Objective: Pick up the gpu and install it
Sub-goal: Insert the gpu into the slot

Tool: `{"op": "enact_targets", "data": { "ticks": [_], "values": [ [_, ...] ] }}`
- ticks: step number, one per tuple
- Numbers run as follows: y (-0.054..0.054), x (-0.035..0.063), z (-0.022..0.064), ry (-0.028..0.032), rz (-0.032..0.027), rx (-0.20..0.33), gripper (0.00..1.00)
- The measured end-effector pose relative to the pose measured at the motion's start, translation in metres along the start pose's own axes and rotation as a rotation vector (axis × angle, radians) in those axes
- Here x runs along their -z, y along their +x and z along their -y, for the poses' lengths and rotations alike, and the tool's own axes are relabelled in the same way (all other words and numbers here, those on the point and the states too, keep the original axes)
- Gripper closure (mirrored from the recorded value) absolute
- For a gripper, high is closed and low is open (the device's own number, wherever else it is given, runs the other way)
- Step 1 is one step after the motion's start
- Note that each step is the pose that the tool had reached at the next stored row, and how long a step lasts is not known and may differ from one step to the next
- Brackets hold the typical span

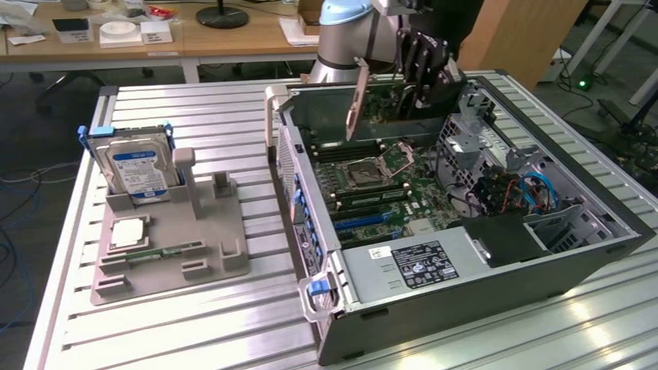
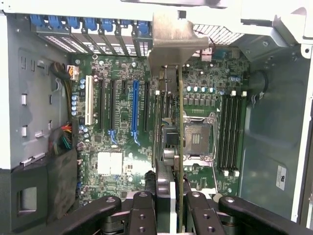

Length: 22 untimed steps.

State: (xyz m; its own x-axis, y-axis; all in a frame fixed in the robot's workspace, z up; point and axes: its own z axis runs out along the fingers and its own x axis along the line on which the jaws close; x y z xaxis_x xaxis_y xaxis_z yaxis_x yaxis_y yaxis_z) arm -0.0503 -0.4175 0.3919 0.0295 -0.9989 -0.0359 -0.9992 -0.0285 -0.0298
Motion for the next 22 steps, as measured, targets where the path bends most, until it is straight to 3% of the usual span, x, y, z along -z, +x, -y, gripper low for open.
{"op": "enact_targets", "data": {
  "ticks": [6,8,11,13,19,22],
  "values": [
    [0.001,-0.0033,-0.0026,0.0014,0.0003,0.000,0.72],
    [0.001,-0.0047,-0.0028,0.0068,-0.0043,0.000,0.72],
    [0.002,-0.0070,-0.0029,0.0122,-0.0202,0.001,0.72],
    [0.003,-0.0082,-0.0028,0.0161,-0.0225,0.001,0.72],
    [0.005,-0.0161,-0.0032,0.0172,-0.0255,0.001,0.72],
    [0.005,-0.0209,-0.0037,0.0179,-0.0297,0.001,0.72]
  ]
}}
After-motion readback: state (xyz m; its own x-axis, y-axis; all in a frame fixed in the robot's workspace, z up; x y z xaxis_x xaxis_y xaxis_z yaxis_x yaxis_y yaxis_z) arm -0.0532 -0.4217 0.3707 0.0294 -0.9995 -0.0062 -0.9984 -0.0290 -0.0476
